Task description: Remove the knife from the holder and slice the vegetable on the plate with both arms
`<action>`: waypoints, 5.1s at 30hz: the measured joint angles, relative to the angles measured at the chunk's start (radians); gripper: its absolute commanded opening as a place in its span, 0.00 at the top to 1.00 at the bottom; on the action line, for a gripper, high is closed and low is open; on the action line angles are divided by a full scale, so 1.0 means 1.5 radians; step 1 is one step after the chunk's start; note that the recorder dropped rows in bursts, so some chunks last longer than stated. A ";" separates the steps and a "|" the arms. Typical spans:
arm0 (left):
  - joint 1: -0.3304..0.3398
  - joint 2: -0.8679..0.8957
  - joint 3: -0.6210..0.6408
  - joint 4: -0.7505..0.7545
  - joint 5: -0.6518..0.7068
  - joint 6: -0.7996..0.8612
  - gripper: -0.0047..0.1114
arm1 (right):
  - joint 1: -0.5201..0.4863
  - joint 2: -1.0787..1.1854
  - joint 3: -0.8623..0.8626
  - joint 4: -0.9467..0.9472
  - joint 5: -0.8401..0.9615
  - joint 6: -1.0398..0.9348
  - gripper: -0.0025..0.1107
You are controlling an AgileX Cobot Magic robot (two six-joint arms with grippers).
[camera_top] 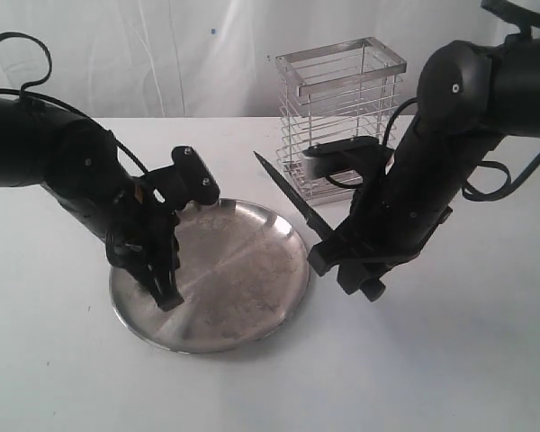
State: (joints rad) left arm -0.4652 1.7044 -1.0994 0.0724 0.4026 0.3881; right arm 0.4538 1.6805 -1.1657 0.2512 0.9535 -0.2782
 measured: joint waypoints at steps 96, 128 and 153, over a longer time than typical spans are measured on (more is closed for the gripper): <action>0.108 0.173 -0.058 -0.546 -0.082 0.737 0.96 | -0.002 0.000 0.000 0.003 0.054 0.046 0.98; 0.108 0.142 -0.058 -0.544 -0.065 0.671 0.45 | -0.002 0.000 0.000 0.008 0.061 0.047 0.98; 0.261 0.161 -0.058 -1.194 0.194 0.780 0.96 | 0.096 0.136 -0.108 0.033 0.123 0.225 0.98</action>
State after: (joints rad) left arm -0.0733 1.9459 -1.1865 -1.7193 0.6943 1.5576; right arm 0.5976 1.8849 -1.3281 0.3006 1.1374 0.0597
